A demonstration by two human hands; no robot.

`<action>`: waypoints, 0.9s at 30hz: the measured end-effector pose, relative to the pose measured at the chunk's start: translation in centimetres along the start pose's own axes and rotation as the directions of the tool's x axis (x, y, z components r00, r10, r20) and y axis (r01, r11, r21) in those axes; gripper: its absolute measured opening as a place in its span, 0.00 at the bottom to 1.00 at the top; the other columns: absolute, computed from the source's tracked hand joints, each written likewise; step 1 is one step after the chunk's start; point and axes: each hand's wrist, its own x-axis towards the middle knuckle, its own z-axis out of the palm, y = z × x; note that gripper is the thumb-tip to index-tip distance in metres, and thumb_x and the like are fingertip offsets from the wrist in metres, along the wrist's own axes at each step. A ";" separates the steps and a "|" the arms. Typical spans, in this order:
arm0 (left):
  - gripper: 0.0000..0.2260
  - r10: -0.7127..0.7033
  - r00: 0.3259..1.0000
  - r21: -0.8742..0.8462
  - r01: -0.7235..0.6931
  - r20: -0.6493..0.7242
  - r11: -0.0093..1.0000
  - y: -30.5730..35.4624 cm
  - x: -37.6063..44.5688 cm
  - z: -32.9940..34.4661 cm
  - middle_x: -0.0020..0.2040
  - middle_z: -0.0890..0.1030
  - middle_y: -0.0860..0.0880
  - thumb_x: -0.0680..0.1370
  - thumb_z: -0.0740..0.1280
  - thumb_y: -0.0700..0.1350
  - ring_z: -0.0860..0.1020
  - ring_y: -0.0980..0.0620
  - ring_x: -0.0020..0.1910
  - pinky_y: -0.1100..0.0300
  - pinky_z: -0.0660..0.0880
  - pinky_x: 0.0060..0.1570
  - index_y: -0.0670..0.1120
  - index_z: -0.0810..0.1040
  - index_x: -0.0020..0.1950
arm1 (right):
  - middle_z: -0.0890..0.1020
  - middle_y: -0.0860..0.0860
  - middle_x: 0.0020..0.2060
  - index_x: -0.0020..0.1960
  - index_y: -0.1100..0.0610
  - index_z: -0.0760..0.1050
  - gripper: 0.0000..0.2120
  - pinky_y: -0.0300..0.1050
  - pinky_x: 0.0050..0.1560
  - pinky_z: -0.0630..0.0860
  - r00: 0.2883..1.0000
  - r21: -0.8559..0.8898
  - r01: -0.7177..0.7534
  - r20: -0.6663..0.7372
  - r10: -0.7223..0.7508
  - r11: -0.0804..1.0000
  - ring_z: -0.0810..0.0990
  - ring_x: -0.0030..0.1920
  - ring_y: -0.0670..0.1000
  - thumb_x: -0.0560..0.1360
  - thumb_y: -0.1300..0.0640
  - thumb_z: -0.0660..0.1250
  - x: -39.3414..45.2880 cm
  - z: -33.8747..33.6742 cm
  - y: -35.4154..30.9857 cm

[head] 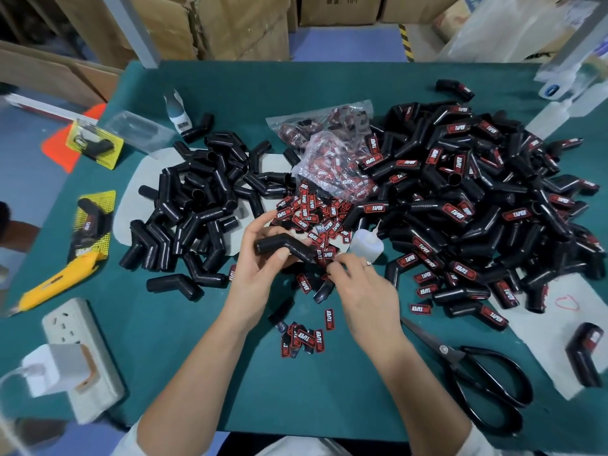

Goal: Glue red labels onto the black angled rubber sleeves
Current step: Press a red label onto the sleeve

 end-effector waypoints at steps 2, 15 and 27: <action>0.25 0.024 0.999 -0.001 -0.024 0.023 1.000 0.1 -0.1 0.3 0.63 0.76 0.41 0.83 0.69 0.45 0.74 0.24 0.66 0.33 0.75 0.67 0.54 0.68 0.79 | 0.81 0.51 0.41 0.45 0.57 0.81 0.29 0.43 0.24 0.67 0.999 -0.003 -0.007 -0.047 0.007 1.000 0.79 0.35 0.53 0.47 0.76 0.79 -0.3 -0.2 -0.1; 0.24 0.058 0.992 -0.076 -0.050 0.111 0.996 1.2 -0.8 1.0 0.60 0.80 0.47 0.85 0.65 0.45 0.79 0.30 0.49 0.49 0.81 0.41 0.54 0.63 0.80 | 0.85 0.44 0.41 0.44 0.41 0.82 0.07 0.35 0.34 0.74 0.884 0.945 -0.326 0.290 0.366 0.038 0.78 0.32 0.43 0.74 0.53 0.75 0.5 -3.6 -1.9; 0.25 -0.001 0.970 0.008 -0.001 0.243 1.000 1.2 -1.2 1.1 0.56 0.78 0.46 0.86 0.67 0.49 0.80 0.45 0.43 0.53 0.80 0.42 0.50 0.64 0.80 | 0.84 0.48 0.39 0.40 0.47 0.82 0.06 0.35 0.39 0.76 0.864 0.894 -0.406 0.443 0.240 -0.186 0.80 0.38 0.45 0.70 0.47 0.78 0.3 -2.5 -1.5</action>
